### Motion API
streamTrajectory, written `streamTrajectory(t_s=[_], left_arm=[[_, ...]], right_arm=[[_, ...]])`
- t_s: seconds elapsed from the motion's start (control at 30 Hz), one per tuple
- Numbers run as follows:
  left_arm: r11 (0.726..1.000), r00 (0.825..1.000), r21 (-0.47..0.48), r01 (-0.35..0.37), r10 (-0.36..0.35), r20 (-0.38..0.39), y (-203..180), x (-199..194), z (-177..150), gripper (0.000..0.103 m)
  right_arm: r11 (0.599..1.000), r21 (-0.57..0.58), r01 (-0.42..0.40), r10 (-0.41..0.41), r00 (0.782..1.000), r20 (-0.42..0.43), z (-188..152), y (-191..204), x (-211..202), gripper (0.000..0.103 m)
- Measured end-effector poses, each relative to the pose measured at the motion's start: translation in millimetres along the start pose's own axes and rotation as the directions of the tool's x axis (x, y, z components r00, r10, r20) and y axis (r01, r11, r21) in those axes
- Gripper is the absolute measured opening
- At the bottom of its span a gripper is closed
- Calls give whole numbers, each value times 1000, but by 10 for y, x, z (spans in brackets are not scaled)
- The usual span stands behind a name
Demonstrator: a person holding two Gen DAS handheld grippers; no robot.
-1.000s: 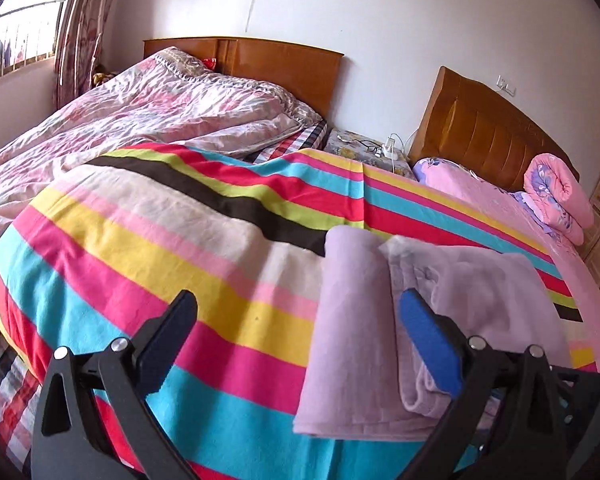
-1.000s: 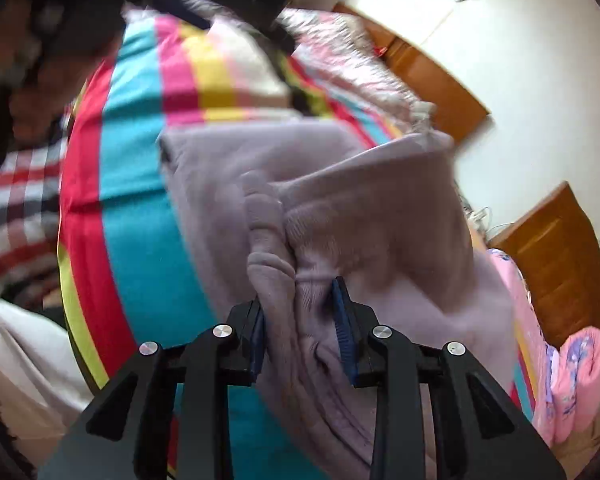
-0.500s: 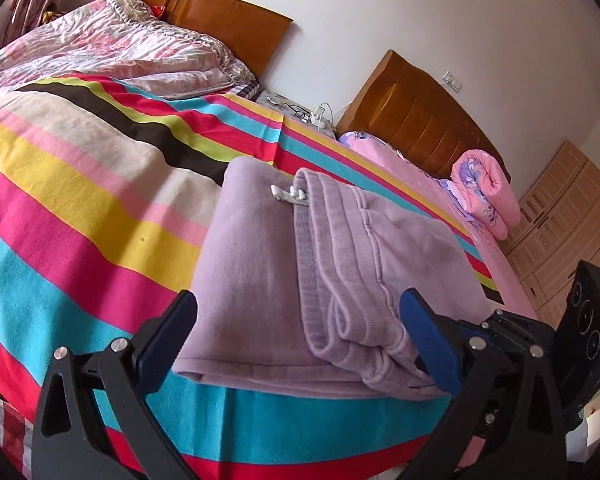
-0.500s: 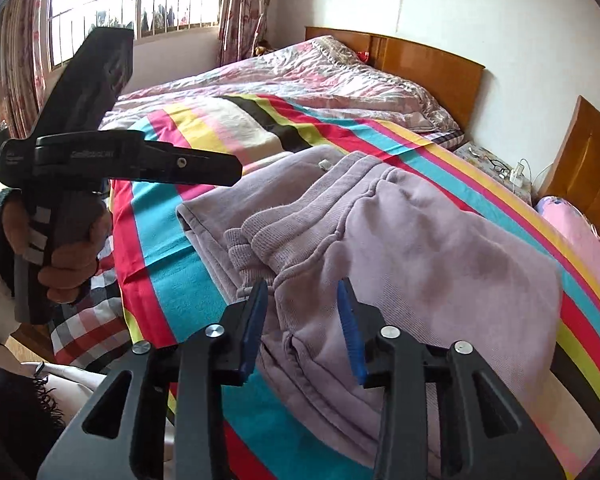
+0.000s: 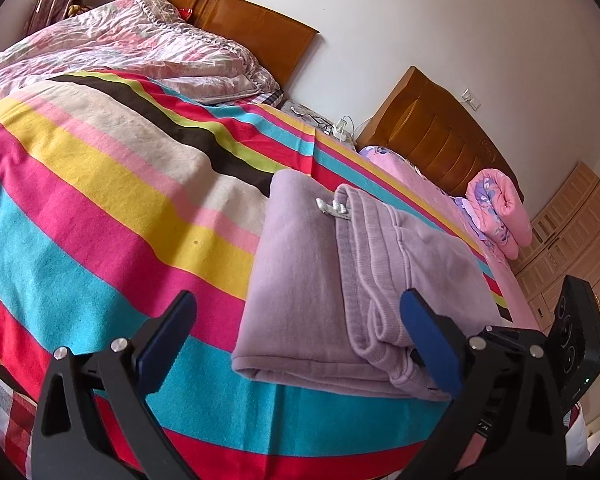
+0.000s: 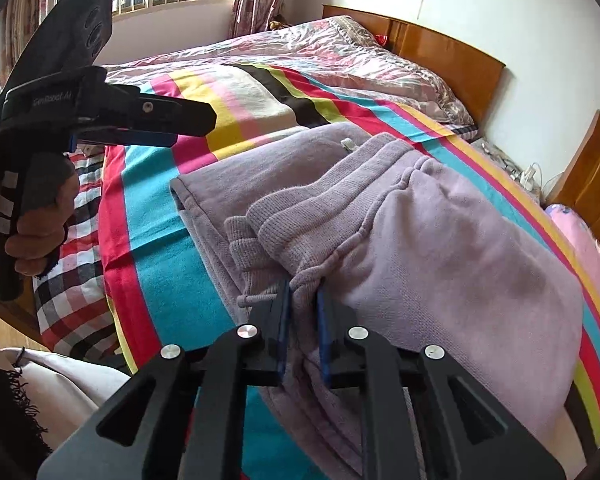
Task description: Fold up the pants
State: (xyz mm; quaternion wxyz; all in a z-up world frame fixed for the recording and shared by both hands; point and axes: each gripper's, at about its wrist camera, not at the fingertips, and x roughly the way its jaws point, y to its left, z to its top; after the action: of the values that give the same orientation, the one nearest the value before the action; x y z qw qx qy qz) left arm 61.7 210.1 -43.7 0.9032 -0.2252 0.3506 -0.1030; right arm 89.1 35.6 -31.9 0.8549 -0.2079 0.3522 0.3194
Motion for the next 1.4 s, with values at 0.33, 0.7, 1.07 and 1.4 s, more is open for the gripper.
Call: streamTrajectory(t_s=[0.33,0.7,1.07,1.4], left_arm=[[998,999,-51,-31,33,35,208,-127,58,101],[997,998,-57,-56,58,29,227,-126,44,101],[998,999,-54,-41,42,26,216,-146,27,101],[886,903,-295,357,-409,-135,170,104,178,101]], right_arm=[[999,-49,22,-23,1000,-5,105,214,-211,10],[992,-126,-31,28,999,-20,-144,352,-48,64],[918,-352,182,-187,982,19,-298,511,64,31],[984,-116,137,-113,975,193,-69,34,-451,13]])
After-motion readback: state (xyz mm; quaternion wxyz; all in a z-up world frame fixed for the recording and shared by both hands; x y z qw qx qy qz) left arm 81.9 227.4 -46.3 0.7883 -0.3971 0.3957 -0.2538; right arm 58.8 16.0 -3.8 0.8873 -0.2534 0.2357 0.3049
